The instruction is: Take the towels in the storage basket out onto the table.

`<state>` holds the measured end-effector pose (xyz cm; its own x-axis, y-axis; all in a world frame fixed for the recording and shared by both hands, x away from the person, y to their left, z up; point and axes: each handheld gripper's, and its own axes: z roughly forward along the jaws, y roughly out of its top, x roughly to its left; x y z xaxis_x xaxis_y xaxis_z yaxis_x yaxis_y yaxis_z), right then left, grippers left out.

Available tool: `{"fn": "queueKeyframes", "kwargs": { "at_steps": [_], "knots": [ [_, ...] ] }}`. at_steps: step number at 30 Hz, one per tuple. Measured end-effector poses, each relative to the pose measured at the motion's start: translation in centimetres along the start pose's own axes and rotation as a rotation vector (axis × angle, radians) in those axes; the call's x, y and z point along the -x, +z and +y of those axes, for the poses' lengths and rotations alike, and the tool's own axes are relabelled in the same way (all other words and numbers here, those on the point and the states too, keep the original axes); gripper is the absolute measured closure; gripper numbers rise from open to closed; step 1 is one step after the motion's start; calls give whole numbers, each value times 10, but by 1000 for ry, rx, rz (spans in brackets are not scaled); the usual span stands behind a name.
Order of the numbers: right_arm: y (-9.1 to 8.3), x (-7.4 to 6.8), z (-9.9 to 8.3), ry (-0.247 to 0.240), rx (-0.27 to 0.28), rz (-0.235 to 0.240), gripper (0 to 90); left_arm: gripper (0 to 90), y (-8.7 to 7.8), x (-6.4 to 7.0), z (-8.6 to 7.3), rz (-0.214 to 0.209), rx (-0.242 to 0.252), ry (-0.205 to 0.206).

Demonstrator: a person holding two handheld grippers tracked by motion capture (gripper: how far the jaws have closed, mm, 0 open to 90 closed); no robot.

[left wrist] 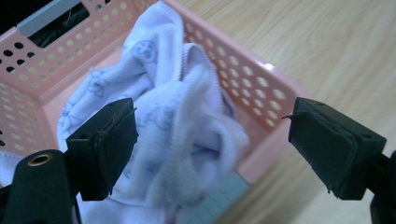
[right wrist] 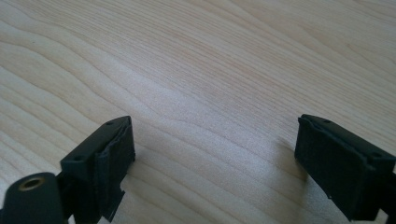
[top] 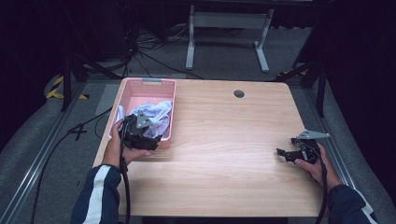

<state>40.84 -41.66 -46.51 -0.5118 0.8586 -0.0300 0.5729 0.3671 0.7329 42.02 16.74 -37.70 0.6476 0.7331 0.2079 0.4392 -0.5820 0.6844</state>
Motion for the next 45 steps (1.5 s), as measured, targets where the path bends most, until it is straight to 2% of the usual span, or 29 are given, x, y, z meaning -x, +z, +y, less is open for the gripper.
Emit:
{"fn": "queueKeyframes", "kwargs": {
  "at_steps": [2, 3, 4, 5, 7, 10, 12, 14, 15, 18, 19, 23, 27, 28, 29, 31, 33, 38, 39, 42, 43, 44, 45],
  "knots": [
    [0, 0, 0, 0, 1, 0, 119, 159, 10, -9, 4, 8, -13, -18],
    [0, 0, 0, -1, 1, 0, 119, 158, 16, -15, 6, 20, -33, -7],
    [0, 0, -1, -2, 1, 0, 119, 158, 20, -18, 8, 26, -55, -12],
    [-1, 0, -1, -6, -2, -1, 119, 159, 28, -24, 9, 37, -73, -37],
    [-1, 0, -1, -9, 0, -3, 119, 159, 41, -33, 12, 41, -129, -45],
    [-1, 0, -1, -10, -1, -4, 117, 151, 57, -47, 15, 17, -226, -76],
    [-1, 0, -1, -8, 0, -4, 117, 108, 66, -56, 17, -1, -251, -105],
    [-1, 0, -1, -8, 0, -5, 115, 0, 76, -61, 19, -1, -307, -102],
    [-1, -1, -1, -8, 0, -5, 115, 0, 81, -61, 20, -23, -334, -103],
    [-1, 0, -1, -11, -1, -4, 116, 0, 93, -64, 22, -68, -416, -66],
    [-1, -1, -1, -10, -2, -2, 116, 0, 97, -63, 24, -69, -440, -62],
    [-1, -1, -1, -10, -1, 2, 116, 0, 108, -62, 26, -89, -460, -41],
    [-1, -1, -1, -11, -1, 6, 116, 0, 116, -66, 24, -133, -445, -63],
    [-1, -1, -1, -14, -1, 8, 116, 0, 118, -67, 22, -142, -433, -76],
    [-1, -2, -1, -16, -3, 10, 115, 0, 120, -68, 19, -159, -428, -113],
    [-1, -2, -1, -16, -1, 16, 116, 5, 121, -69, 19, -161, -432, -112],
    [0, -2, -1, -18, 0, 19, 116, 61, 120, -69, 20, -161, -431, -114],
    [0, -2, -1, -20, 1, 20, 116, 272, 116, -67, 21, -134, -393, -102],
    [0, -2, -1, -21, 1, 20, 115, 272, 115, -66, 23, -119, -401, -94],
    [0, -2, 0, -26, -1, 20, 116, 382, 112, -62, 28, -83, -415, -59],
    [0, -2, -1, -28, -1, 21, 116, 457, 109, -61, 29, -58, -400, -42],
    [0, -2, -1, -28, -1, 21, 116, 487, 109, -61, 29, -58, -400, -42],
    [0, -2, -1, -29, -1, 21, 116, 487, 107, -61, 30, -30, -401, -41]
  ]
}}
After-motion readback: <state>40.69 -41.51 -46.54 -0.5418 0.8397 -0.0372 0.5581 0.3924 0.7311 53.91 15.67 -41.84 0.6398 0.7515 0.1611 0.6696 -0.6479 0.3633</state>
